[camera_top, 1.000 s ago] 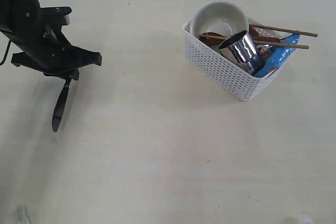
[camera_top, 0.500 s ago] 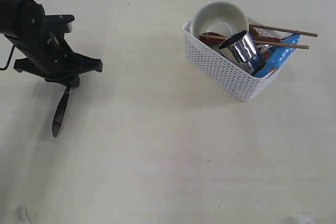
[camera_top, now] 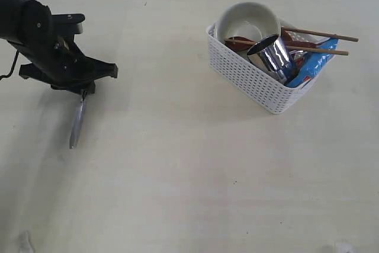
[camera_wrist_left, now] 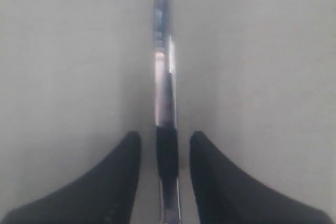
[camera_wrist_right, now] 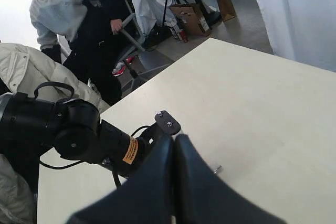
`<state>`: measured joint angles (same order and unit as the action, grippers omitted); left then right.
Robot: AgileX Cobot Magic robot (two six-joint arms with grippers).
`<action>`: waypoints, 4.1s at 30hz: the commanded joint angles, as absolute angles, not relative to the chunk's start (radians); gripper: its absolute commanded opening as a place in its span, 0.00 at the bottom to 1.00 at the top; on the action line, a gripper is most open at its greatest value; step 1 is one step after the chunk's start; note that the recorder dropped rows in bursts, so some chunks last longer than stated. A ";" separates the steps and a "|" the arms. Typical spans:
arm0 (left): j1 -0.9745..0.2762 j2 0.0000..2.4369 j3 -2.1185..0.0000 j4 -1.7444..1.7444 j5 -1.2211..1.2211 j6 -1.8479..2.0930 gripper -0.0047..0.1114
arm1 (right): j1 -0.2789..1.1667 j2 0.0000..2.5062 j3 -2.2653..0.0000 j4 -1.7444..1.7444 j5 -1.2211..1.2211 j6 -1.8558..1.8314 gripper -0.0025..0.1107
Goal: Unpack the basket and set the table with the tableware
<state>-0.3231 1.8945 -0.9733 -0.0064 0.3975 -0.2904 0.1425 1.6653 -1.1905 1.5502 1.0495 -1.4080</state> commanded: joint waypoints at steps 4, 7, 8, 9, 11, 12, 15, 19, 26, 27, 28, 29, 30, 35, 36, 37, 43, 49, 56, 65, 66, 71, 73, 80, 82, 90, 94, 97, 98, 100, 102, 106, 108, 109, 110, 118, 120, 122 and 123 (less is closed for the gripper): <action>-0.322 1.898 -0.978 -0.010 0.397 -0.296 0.39 | 0.143 1.655 -1.197 1.557 1.047 -1.416 0.02; -0.322 1.898 -0.978 -0.010 0.397 -0.296 0.39 | 0.143 1.655 -1.197 1.557 1.047 -1.416 0.02; -0.322 1.896 -0.978 -0.008 0.397 -0.294 0.39 | 0.143 1.655 -1.197 1.557 1.047 -1.416 0.02; -0.322 1.896 -0.978 -0.008 0.397 -0.292 0.39 | 0.143 1.655 -1.197 1.557 1.047 -1.416 0.02; -0.322 1.889 -0.978 0.000 0.395 -0.292 0.39 | 0.143 1.655 -1.197 1.557 1.047 -1.416 0.02; -0.322 1.882 -0.978 0.000 0.395 -0.284 0.39 | 0.143 1.655 -1.197 1.558 1.047 -1.416 0.02; -0.322 1.847 -0.978 0.000 0.395 -0.267 0.39 | 0.143 1.655 -1.197 1.558 1.047 -1.416 0.02; -0.322 1.761 -0.978 0.000 0.419 -0.235 0.39 | 0.141 1.655 -1.197 1.538 1.050 -1.471 0.02; -0.324 1.603 -0.944 0.000 0.432 -0.156 0.39 | 0.141 1.655 -1.197 1.420 0.878 -1.515 0.02; -0.326 1.581 -0.927 -0.008 0.391 -0.149 0.39 | 0.141 1.655 -1.197 1.393 0.818 -1.494 0.02; -0.343 1.547 -0.886 -0.010 0.275 -0.149 0.39 | 0.141 1.655 -1.197 1.353 0.692 -1.464 0.02; -0.356 1.531 -0.862 -0.010 0.201 -0.137 0.39 | 0.141 1.655 -1.198 1.331 0.618 -1.439 0.02; -0.388 1.512 -0.816 -0.007 0.055 -0.126 0.39 | 0.141 1.655 -1.220 1.240 0.521 -1.377 0.02; -0.500 1.534 -0.696 0.128 -0.357 -0.119 0.39 | 0.141 1.659 -1.415 0.534 0.630 -0.759 0.02; -0.500 1.537 -0.691 0.128 -0.391 -0.119 0.39 | 0.141 1.659 -1.444 0.443 0.651 -0.683 0.02; -0.500 1.539 -0.689 0.128 -0.403 -0.119 0.39 | 0.141 1.659 -1.475 0.334 0.687 -0.591 0.02; -0.500 1.539 -0.688 0.128 -0.414 -0.119 0.39 | 0.141 1.716 -1.605 0.255 0.895 -0.553 0.45; -0.500 1.539 -0.681 0.128 -0.410 -0.127 0.39 | 0.175 1.829 -1.674 -0.054 1.095 -0.425 0.37; -0.500 1.539 -0.681 0.128 -0.410 -0.127 0.39 | 0.218 1.933 -1.732 -0.138 1.221 -0.428 0.36; -0.500 1.539 -0.681 0.128 -0.405 -0.130 0.39 | 0.236 1.980 -1.732 -0.226 1.221 -0.438 0.36; -0.500 1.539 -0.681 0.128 -0.405 -0.130 0.39 | 0.236 1.985 -1.732 -0.249 1.221 -0.438 0.36; -0.500 1.539 -0.681 0.128 -0.403 -0.129 0.39 | 0.236 2.017 -1.732 -0.285 1.221 -0.438 0.36; -0.500 1.539 -0.681 0.128 -0.403 -0.129 0.39 | 0.236 2.025 -1.732 -0.285 1.221 -0.441 0.36; -0.500 1.539 -0.681 0.128 -0.399 -0.129 0.39 | 0.236 2.056 -1.732 -0.285 1.221 -0.441 0.36; -0.500 1.539 -0.681 0.128 -0.399 -0.129 0.39 | 0.236 2.074 -1.732 -0.285 1.221 -0.441 0.36; -0.500 1.539 -0.681 0.128 -0.399 -0.129 0.39 | 0.236 2.097 -1.732 -0.288 1.221 -0.441 0.36; -0.500 1.539 -0.681 0.128 -0.399 -0.129 0.39 | 0.236 2.097 -1.732 -0.288 1.221 -0.441 0.35; -0.500 1.539 -0.681 0.128 -0.399 -0.129 0.39 | 0.236 2.097 -1.732 -0.288 1.221 -0.441 0.26; -0.500 1.539 -0.681 0.128 -0.399 -0.129 0.39 | 0.236 2.097 -1.732 -0.288 1.221 -0.441 0.21; -0.500 1.539 -0.681 0.128 -0.399 -0.129 0.39 | 0.236 2.097 -1.732 -0.288 1.221 -0.441 0.12; -0.500 1.539 -0.681 0.128 -0.399 -0.129 0.39 | 0.236 2.097 -1.732 -0.288 1.221 -0.441 0.06; -0.500 1.539 -0.681 0.128 -0.399 -0.129 0.39 | 0.236 2.097 -1.732 -0.288 1.221 -0.439 0.02; -0.500 1.539 -0.681 0.128 -0.399 -0.129 0.39 | 0.236 2.097 -1.732 -0.293 1.221 -0.441 0.02; -0.500 1.539 -0.681 0.128 -0.399 -0.129 0.39 | 0.236 2.097 -1.732 -0.297 1.221 -0.441 0.02; -0.500 1.539 -0.681 0.128 -0.399 -0.129 0.39 | 0.236 2.097 -1.732 -0.297 1.221 -0.441 0.02; -0.500 1.539 -0.681 0.128 -0.399 -0.129 0.39 | 0.238 2.089 -1.732 -0.327 1.221 -0.441 0.02; -0.500 1.539 -0.681 0.128 -0.399 -0.129 0.39 | 0.241 2.078 -1.732 -0.327 1.221 -0.441 0.02; -0.500 1.539 -0.681 0.128 -0.399 -0.129 0.39 | 0.247 2.065 -1.732 -0.329 1.221 -0.441 0.02; -0.500 1.539 -0.681 0.128 -0.399 -0.129 0.39 | 0.248 2.056 -1.732 -0.333 1.221 -0.441 0.02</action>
<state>-0.4967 1.5360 -0.6887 0.1226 -0.4031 -0.1219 0.2425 2.0862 -1.7255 -0.3099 1.2255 -0.4449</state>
